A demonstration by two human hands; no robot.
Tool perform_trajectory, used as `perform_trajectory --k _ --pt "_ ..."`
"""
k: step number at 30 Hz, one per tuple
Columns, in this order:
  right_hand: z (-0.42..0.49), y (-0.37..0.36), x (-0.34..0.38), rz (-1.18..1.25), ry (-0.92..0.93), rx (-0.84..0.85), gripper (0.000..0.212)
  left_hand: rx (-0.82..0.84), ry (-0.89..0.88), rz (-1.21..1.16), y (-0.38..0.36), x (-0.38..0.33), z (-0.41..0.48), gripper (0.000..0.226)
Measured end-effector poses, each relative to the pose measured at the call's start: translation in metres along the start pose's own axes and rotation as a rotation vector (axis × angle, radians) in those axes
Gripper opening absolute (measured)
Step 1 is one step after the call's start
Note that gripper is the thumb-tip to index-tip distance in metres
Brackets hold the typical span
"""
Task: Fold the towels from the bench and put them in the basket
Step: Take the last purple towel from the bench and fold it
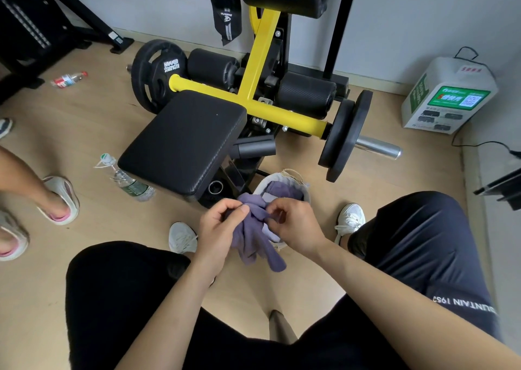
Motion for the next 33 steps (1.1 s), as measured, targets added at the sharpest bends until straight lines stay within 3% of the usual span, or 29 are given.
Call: perform_trajectory --k 4,8,11,15,17,21,29,33 --pt "0.013 0.017 -0.031 -0.098 -0.112 0.008 0.006 -0.169 0.008 -0.12 0.013 -0.006 0.004 0.008" --pt "0.018 0.044 -0.045 0.306 -0.166 -0.054 0.012 -0.268 0.037 -0.108 0.025 -0.008 0.011 0.012" --pt "0.017 0.047 -0.039 0.462 -0.119 -0.06 0.008 -0.195 0.051 -0.087 0.025 -0.009 0.013 0.011" --pt "0.012 0.024 -0.028 0.419 -0.048 0.029 0.038 -0.023 0.009 -0.059 0.016 -0.012 0.009 0.013" --pt "0.011 0.015 -0.023 0.372 -0.026 0.05 0.043 0.041 -0.022 -0.052 0.014 -0.014 0.007 0.014" --pt "0.009 0.006 -0.014 0.394 0.004 0.092 0.036 0.14 -0.026 -0.041 0.011 -0.015 0.003 0.013" --pt "0.012 0.001 -0.02 0.08 -0.053 0.221 0.024 0.12 -0.029 -0.058 0.012 -0.015 0.003 0.012" --pt "0.015 0.016 -0.028 0.479 -0.228 0.126 0.012 0.04 -0.018 -0.093 0.015 -0.014 0.005 0.017"
Point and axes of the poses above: each hand's wrist, its own z-axis towards the middle knuckle, its own y-axis out of the back of the hand, x = y × z, the point moved 2 cm from there along z, towards the middle knuckle, and after that the axes turned 7 degrees about -z, right-handed, at the moved point
